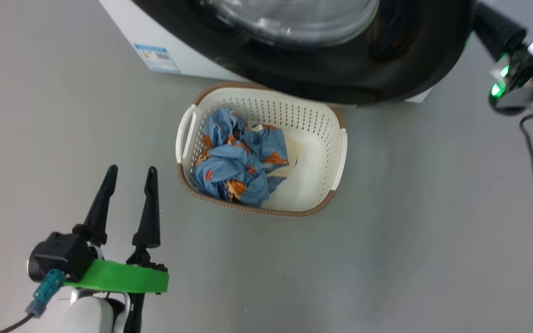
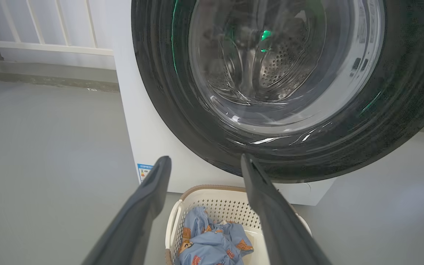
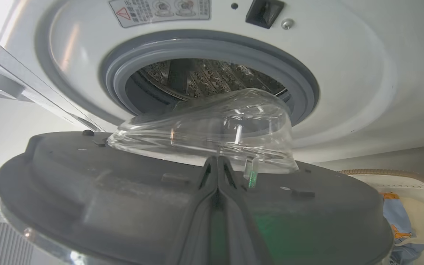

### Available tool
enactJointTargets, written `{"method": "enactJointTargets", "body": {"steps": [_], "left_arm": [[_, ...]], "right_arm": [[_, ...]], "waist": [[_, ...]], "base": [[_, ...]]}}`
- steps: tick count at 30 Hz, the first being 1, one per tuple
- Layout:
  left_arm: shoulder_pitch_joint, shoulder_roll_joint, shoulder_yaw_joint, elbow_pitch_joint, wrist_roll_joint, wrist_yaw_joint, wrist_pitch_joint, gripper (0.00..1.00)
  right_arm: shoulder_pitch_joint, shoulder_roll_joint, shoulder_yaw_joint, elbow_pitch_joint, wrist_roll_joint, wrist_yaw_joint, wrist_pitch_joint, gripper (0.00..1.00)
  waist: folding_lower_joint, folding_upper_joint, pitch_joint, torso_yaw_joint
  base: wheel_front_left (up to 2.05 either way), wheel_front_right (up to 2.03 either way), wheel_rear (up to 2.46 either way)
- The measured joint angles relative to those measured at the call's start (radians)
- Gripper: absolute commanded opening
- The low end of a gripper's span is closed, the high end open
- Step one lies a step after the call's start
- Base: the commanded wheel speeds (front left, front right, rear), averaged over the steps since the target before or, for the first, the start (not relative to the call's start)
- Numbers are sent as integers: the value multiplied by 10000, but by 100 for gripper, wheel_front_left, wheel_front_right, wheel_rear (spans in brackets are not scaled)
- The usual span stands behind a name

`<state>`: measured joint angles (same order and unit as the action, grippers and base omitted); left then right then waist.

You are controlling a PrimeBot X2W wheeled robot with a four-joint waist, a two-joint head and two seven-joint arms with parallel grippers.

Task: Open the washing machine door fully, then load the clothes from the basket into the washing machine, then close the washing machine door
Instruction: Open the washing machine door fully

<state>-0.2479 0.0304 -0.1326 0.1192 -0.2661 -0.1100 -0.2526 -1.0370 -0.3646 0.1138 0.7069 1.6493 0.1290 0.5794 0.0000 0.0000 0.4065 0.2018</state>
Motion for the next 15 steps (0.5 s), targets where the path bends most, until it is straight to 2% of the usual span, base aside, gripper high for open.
{"method": "enactJointTargets", "body": {"steps": [6,15], "left_arm": [[259,2,58,117,10,-29,0,100],[397,2,130,132,96,-100,0,100]], "right_arm": [[767,244,17,-430,2,0,77,0],[988,293,-44,-639,-8,0,-199,0]], "waist": [[-1,0,-594,-159],[0,0,-934,-295]], "base": [[0,0,0],[0,0,0]]}}
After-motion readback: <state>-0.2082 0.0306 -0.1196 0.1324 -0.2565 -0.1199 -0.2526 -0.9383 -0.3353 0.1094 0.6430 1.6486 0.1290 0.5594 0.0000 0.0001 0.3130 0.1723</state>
